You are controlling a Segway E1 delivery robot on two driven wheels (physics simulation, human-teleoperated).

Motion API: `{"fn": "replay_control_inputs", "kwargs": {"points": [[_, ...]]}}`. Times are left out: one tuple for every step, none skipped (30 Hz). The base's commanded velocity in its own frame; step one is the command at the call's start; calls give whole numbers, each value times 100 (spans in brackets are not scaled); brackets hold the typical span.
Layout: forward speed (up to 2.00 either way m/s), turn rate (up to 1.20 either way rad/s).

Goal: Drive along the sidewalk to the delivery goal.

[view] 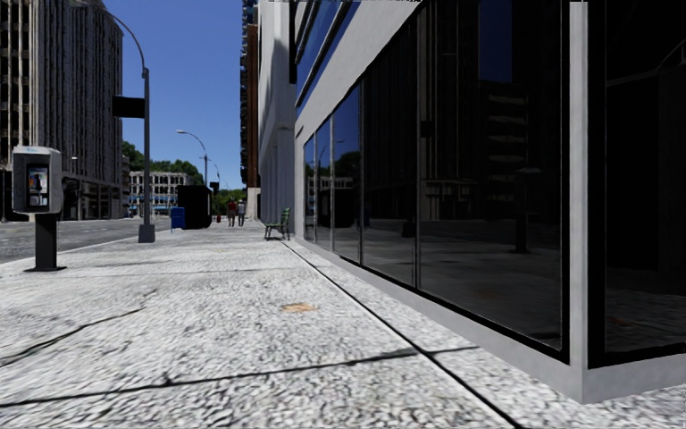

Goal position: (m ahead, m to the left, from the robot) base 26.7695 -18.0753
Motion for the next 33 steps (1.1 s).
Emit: {"fn": "replay_control_inputs", "kwargs": {"points": [[200, 66], [200, 66], [200, 66], [200, 66], [200, 66], [200, 66], [200, 66], [200, 66], [200, 66], [200, 66], [200, 66], [200, 66], [200, 66], [200, 66], [200, 65], [200, 65], [200, 50], [200, 39], [200, 37], [200, 36], [200, 36], [200, 0], [200, 0], [200, 0], [200, 0], [200, 0], [200, 0], [200, 0], [200, 0], [200, 0], [200, 0], [200, 0], [200, 0]]}}
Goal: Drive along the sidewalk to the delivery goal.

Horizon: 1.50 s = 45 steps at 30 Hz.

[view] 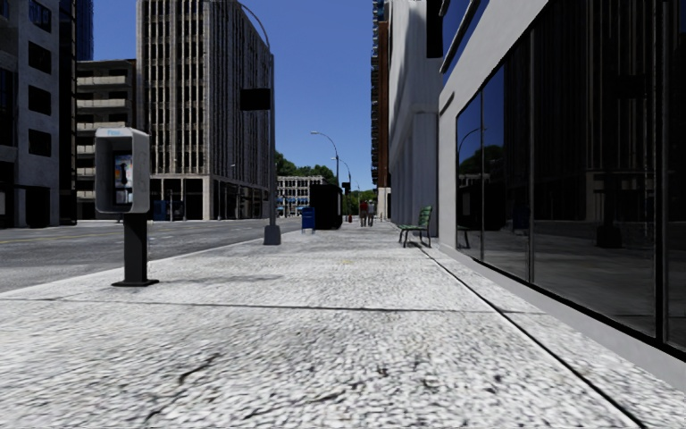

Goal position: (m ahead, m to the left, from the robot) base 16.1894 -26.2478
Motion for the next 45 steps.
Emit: {"fn": "replay_control_inputs", "kwargs": {"points": [[200, 0], [200, 0], [200, 0], [200, 0], [200, 0], [200, 0], [200, 0], [200, 0], [200, 0], [200, 0], [200, 0], [200, 0], [200, 0], [200, 0], [200, 0], [200, 0], [200, 0], [200, 0], [200, 0], [200, 0], [200, 0], [200, 0], [200, 0], [200, 0], [200, 0], [200, 0], [200, 0], [200, 0], [200, 0], [200, 0], [200, 0], [200, 0], [200, 0], [200, 0], [200, 0], [200, 0], [200, 0], [200, 0], [200, 0], [200, 0], [200, 0], [200, 0], [200, 0], [200, 0], [200, 0]]}}
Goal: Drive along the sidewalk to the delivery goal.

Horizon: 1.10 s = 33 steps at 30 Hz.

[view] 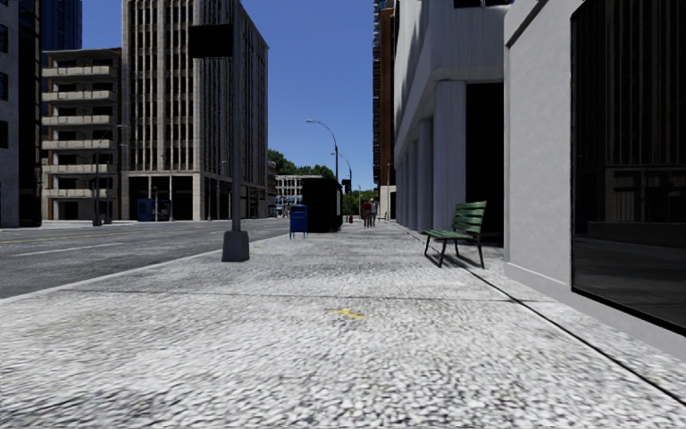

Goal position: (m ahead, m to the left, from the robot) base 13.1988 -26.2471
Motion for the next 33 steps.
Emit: {"fn": "replay_control_inputs", "kwargs": {"points": [[200, 0], [200, 0], [200, 0], [200, 0], [200, 0], [200, 0], [200, 0], [200, 0], [200, 0], [200, 0], [200, 0], [200, 0], [200, 0], [200, 0], [200, 0], [200, 0], [200, 0], [200, 0], [200, 0], [200, 0], [200, 0], [200, 0], [200, 0], [200, 0], [200, 0], [200, 0], [200, 0], [200, 0], [200, 0], [200, 0], [200, 0], [200, 0], [200, 0]]}}
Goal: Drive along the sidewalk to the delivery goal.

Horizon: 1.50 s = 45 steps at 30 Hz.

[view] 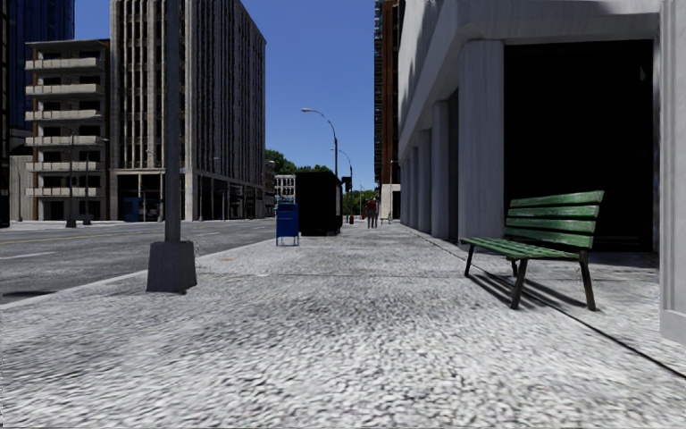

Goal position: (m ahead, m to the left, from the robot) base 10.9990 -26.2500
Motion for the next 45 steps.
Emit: {"fn": "replay_control_inputs", "kwargs": {"points": [[200, 0], [200, 0], [200, 0], [200, 0], [200, 0], [200, 0], [200, 0], [200, 0], [200, 0], [200, 0], [200, 0], [200, 0], [200, 0], [200, 0], [200, 0], [200, 0], [200, 0], [200, 0], [200, 0], [200, 0], [200, 0], [200, 0], [200, 0], [200, 0], [200, 0], [200, 0], [200, 0], [200, 0], [200, 0], [200, 0], [200, 0], [200, 0], [200, 0], [200, 0], [200, 0], [200, 0], [200, 0], [200, 0], [200, 0], [200, -1], [200, -15], [200, -27], [200, -36], [200, -36], [198, -41]]}}
